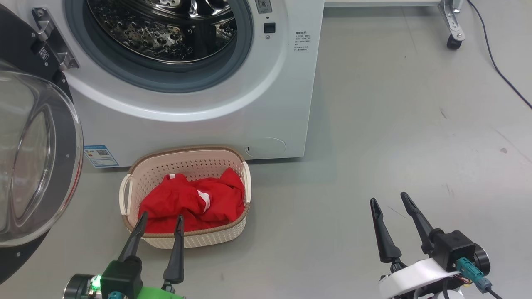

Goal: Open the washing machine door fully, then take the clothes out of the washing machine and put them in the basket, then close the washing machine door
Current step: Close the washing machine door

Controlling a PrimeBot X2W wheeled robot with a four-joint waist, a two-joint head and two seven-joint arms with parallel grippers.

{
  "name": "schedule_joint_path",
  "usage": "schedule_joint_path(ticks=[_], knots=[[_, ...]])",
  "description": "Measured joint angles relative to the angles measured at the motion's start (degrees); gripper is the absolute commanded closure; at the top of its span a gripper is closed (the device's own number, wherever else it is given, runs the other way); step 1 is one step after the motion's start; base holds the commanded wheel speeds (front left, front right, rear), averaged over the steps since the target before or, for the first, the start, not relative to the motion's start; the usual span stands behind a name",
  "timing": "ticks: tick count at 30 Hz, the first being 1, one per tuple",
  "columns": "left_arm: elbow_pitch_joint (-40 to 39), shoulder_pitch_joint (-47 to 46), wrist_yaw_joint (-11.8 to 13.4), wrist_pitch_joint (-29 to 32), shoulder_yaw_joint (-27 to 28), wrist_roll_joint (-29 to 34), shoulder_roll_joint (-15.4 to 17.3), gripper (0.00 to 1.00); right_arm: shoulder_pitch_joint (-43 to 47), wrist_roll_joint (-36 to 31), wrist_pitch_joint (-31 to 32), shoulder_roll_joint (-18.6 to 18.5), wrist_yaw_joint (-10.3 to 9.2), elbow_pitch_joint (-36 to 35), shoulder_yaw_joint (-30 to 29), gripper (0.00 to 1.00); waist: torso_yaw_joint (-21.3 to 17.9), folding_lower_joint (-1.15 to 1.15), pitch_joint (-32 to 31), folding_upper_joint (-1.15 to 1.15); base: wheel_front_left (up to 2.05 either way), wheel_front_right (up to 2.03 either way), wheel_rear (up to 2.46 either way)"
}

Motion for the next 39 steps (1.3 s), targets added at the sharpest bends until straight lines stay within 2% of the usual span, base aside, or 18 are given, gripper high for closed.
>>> schedule_joint_path(ticks=[9,19,29,39], knots=[[0.0,0.0,0.0,0.0,-0.4,0.0,0.1,0.0,0.0,-0.1,0.0,0.0,-0.02,0.0,-0.4,0.0,0.4,0.0,0.0,0.0,0.0,0.0,0.0],[-0.6,-0.1,0.0,0.0,-0.9,0.6,0.1,0.0,0.0,-0.1,0.0,0.0,-0.46,-0.9,-1.3,0.0,2.8,0.0,0.6,0.0,0.0,0.0,0.0],[-0.7,-0.2,0.0,-0.2,-0.8,1.0,0.0,0.0,0.0,-0.5,0.0,-0.2,-0.44,-1.3,-2.2,0.0,7.8,0.0,1.3,0.0,0.0,0.0,0.0],[-0.7,-0.2,0.6,-0.9,-0.1,0.9,0.0,0.0,0.0,-1.1,0.0,-0.8,0.12,-1.2,-2.0,0.0,14.9,0.0,1.2,0.0,0.0,0.0,0.0]])
